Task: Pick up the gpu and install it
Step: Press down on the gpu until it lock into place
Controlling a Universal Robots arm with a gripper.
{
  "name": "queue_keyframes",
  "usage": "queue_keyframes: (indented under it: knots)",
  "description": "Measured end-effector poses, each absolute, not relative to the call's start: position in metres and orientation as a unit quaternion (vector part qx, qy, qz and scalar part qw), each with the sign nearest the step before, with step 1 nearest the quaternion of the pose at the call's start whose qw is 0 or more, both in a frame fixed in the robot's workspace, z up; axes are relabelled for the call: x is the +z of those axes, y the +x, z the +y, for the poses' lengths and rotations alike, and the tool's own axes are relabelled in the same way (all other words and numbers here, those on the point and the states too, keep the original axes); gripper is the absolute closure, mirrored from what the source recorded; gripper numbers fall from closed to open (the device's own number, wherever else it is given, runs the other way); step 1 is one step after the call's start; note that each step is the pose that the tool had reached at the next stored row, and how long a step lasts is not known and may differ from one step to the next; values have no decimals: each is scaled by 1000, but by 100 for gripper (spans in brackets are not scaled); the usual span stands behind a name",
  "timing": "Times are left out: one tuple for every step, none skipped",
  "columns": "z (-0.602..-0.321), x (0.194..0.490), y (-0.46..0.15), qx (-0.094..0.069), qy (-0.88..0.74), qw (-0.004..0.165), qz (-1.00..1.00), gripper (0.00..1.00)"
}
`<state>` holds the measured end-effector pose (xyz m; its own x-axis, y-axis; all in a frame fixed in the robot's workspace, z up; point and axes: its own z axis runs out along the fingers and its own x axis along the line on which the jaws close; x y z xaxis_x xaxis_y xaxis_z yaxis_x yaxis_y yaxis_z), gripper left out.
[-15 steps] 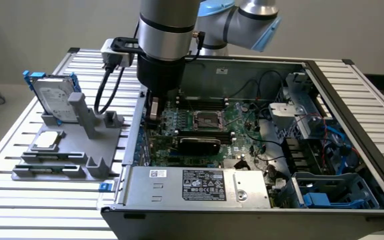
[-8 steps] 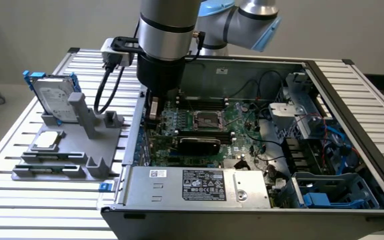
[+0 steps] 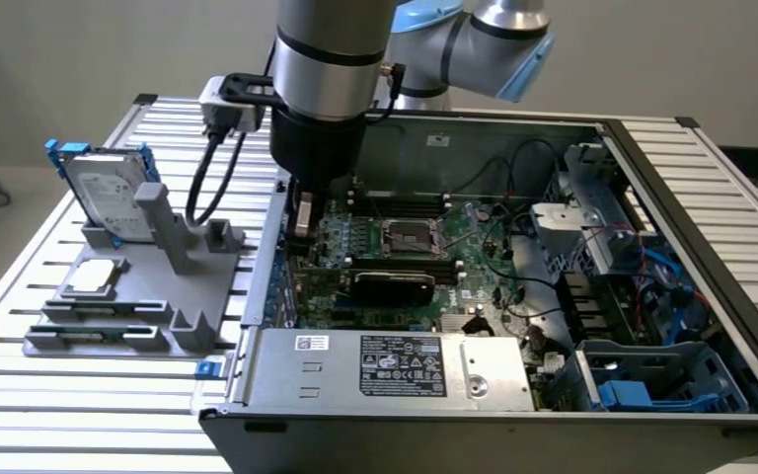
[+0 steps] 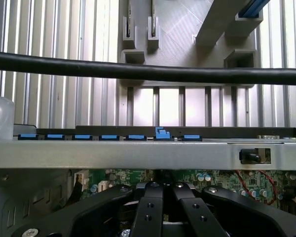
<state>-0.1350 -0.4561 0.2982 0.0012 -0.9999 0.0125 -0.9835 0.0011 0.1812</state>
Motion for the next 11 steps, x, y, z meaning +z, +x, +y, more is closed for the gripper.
queue_keyframes:
  knots:
    - [-456,298,-135,-60,704,69,-704,89]
    - [-456,298,-135,-60,704,69,-704,89]
    - [-456,297,-135,-60,704,69,-704,89]
    - [-456,297,-135,-60,704,69,-704,89]
    - [-456,297,-135,-60,704,69,-704,89]
    - [-456,297,-135,-60,704,69,-704,89]
    - [-456,297,-135,-60,704,69,-704,89]
    - [-456,297,-135,-60,704,69,-704,89]
    - [-456,297,-135,-60,704,69,-704,89]
    - [-456,297,-135,-60,704,69,-704,89]
    - [-456,298,-134,-60,704,68,-704,89]
